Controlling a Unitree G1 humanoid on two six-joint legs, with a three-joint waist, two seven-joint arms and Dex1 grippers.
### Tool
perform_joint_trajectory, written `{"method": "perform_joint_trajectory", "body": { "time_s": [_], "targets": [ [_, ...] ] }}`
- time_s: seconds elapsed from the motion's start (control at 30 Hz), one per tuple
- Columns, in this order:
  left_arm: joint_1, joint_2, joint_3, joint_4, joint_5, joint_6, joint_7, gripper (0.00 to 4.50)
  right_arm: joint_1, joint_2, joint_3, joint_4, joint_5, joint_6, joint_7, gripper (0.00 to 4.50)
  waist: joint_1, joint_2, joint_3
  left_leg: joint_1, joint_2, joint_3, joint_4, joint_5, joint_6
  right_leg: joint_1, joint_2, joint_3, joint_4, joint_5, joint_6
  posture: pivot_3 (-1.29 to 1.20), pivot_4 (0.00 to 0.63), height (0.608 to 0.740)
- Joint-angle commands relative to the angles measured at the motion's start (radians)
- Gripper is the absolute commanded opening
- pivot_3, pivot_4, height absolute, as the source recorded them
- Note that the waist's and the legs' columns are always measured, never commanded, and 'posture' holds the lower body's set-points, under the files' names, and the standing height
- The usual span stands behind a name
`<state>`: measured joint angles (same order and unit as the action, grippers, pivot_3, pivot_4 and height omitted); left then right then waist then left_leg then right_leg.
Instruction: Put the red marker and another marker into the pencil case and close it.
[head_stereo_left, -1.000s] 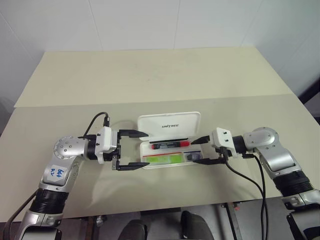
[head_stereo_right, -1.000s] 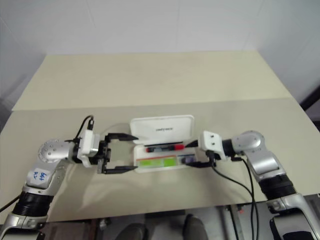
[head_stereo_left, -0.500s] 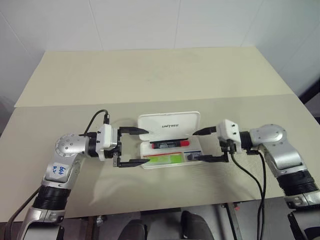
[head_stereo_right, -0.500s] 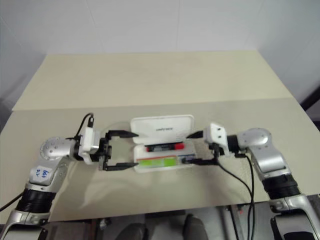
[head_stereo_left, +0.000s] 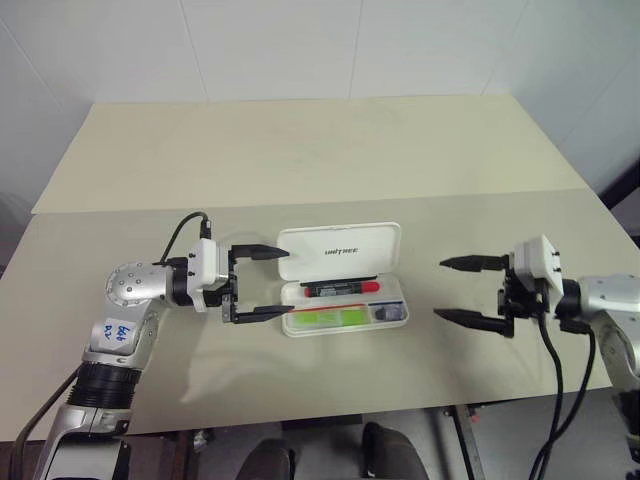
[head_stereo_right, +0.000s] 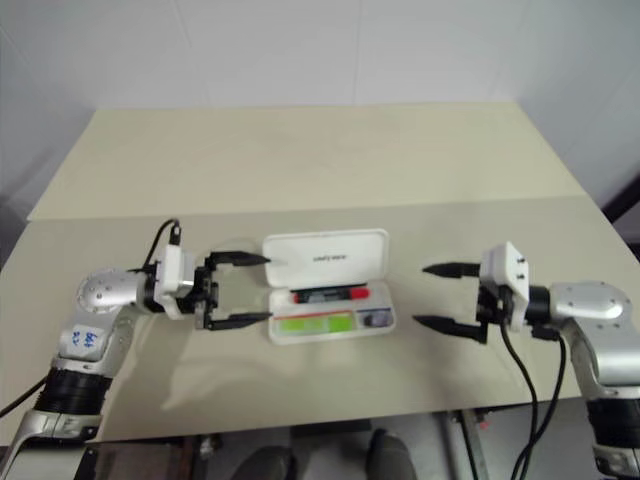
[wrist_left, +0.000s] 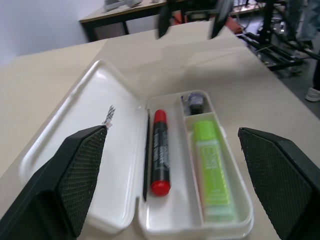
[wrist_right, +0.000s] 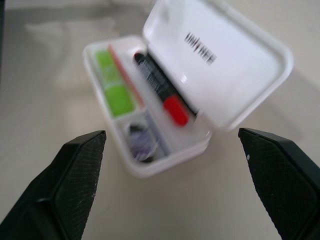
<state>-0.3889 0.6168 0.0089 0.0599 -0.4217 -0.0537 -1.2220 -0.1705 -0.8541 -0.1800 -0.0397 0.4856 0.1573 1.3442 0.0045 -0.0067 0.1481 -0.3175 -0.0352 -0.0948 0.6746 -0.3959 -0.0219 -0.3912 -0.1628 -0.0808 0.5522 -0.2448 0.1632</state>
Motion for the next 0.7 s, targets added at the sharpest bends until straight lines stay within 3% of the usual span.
{"method": "perform_joint_trajectory", "body": {
  "time_s": [0.03, 0.1, 0.43, 0.7],
  "targets": [
    [0.003, 0.020, 0.033, 0.000, -0.016, -0.009, -0.015, 4.12, -0.008, -0.033, -0.035, -0.001, -0.001, -0.062, 0.039, 4.50, -0.002, 0.000, 0.000, 0.000, 0.000, 0.001, 0.001, 0.000, 0.000, 0.000, 0.000, 0.000, 0.000, 0.001, 0.000, 0.00, 0.150, 0.740],
    [0.011, 0.024, 0.047, 0.011, -0.022, -0.008, -0.020, 3.70, -0.025, -0.036, -0.024, 0.019, -0.010, -0.079, 0.047, 4.50, -0.003, 0.000, 0.000, 0.000, 0.000, 0.001, 0.002, 0.000, 0.000, 0.000, 0.000, 0.000, 0.000, 0.001, 0.000, 0.00, 0.150, 0.740],
    [0.049, 0.025, 0.087, 0.016, -0.008, -0.048, 0.014, 0.18, -0.108, -0.012, 0.012, 0.089, -0.025, -0.122, 0.045, 4.50, 0.000, 0.000, 0.000, 0.000, 0.000, -0.001, 0.002, 0.000, 0.000, 0.000, 0.000, 0.000, 0.000, 0.002, -0.001, 0.00, 0.150, 0.740],
    [0.060, -0.011, 0.137, 0.004, 0.011, -0.117, 0.127, 0.04, -0.165, 0.025, 0.055, 0.138, -0.057, -0.154, 0.039, 4.50, -0.002, 0.000, 0.000, 0.000, 0.000, -0.001, 0.001, 0.000, 0.000, 0.000, 0.000, 0.000, 0.000, 0.002, -0.001, 0.00, 0.150, 0.740]
  ]
}}
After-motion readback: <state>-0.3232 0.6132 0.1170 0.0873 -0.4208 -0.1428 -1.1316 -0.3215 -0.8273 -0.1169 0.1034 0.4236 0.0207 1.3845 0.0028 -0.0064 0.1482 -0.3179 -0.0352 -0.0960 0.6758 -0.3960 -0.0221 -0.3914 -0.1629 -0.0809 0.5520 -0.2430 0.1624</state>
